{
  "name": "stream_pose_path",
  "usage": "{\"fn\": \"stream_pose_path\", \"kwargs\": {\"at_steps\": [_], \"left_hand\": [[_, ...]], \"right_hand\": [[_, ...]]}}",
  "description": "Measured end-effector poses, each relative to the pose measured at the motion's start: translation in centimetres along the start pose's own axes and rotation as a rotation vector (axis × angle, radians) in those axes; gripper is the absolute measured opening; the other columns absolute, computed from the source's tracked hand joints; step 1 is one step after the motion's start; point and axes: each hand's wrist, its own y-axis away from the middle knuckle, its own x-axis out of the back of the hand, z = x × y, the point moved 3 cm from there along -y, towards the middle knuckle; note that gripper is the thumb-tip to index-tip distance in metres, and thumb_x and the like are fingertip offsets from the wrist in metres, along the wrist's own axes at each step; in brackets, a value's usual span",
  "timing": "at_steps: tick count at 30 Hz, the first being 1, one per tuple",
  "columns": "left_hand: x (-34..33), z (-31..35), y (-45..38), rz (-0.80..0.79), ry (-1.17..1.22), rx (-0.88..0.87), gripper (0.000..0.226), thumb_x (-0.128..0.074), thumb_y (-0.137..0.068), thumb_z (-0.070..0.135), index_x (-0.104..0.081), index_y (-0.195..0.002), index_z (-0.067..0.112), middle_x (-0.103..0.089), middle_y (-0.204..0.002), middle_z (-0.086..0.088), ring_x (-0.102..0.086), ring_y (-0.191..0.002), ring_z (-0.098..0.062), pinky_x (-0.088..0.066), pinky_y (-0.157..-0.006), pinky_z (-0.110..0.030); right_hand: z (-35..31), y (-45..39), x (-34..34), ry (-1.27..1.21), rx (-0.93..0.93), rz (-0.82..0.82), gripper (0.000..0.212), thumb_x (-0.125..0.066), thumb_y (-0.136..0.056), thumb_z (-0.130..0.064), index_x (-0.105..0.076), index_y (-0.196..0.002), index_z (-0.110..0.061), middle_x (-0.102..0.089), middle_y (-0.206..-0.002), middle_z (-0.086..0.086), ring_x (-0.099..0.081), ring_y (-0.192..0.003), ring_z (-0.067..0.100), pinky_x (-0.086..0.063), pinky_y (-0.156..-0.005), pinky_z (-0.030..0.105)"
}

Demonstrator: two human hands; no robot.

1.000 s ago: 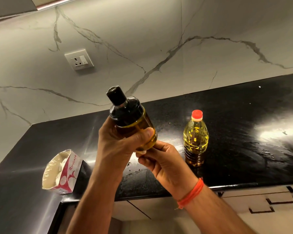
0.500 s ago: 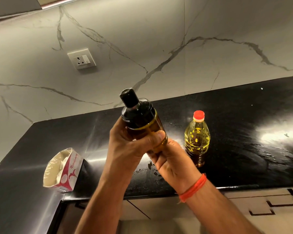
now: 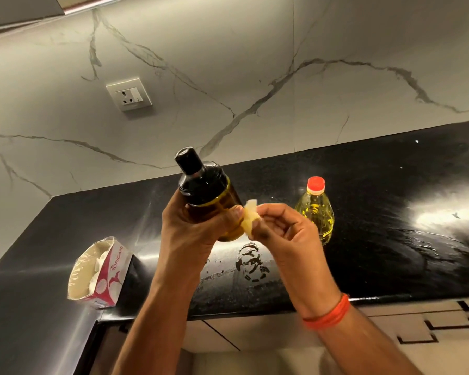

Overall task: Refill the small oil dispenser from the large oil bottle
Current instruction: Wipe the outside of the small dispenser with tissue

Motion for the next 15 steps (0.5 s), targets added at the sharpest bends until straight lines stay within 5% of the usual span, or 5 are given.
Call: {"fn": "stream_pose_path", "kwargs": {"at_steps": [6,12,15], "left_hand": [[-0.2,0.4,0.3,0.008,0.047,0.013,0.068,-0.093,-0.054,0.033,-0.065,-0.114,0.021,-0.078,-0.101,0.008,-0.075,-0.095,-0.011,-0.058,-0.074,-0.017],[-0.8,1.0,1.1,-0.070,0.055,0.009,0.061,-0.089,-0.058,0.024,-0.066,-0.114,0.017,-0.078,-0.102,0.003,-0.075,-0.096,-0.014,-0.059,-0.074,-0.020],[-0.6,1.4,1.1,-0.080,0.092,0.017,0.061,-0.096,-0.052,0.041,-0.074,-0.107,0.028,-0.078,-0.106,0.000,-0.075,-0.100,-0.018,-0.059,-0.078,-0.023]], "right_hand": [[-1.4,-0.1,-1.0,0.530,0.442,-0.001,0.021,-0.073,-0.088,0.002,-0.071,-0.109,-0.001,-0.072,-0.103,0.008,-0.072,-0.095,0.020,-0.061,-0.081,0.034],[-0.7,-2.1,-0.5,0.412,0.257,-0.073,0.023,-0.057,-0.101,-0.008,-0.072,-0.119,-0.007,-0.076,-0.106,0.002,-0.071,-0.104,0.017,-0.059,-0.091,0.036],[-0.1,-2.7,0.0,0.330,0.138,-0.153,0.022,-0.055,-0.102,-0.006,-0.072,-0.117,-0.006,-0.077,-0.105,0.005,-0.072,-0.102,0.018,-0.058,-0.088,0.031]]}}
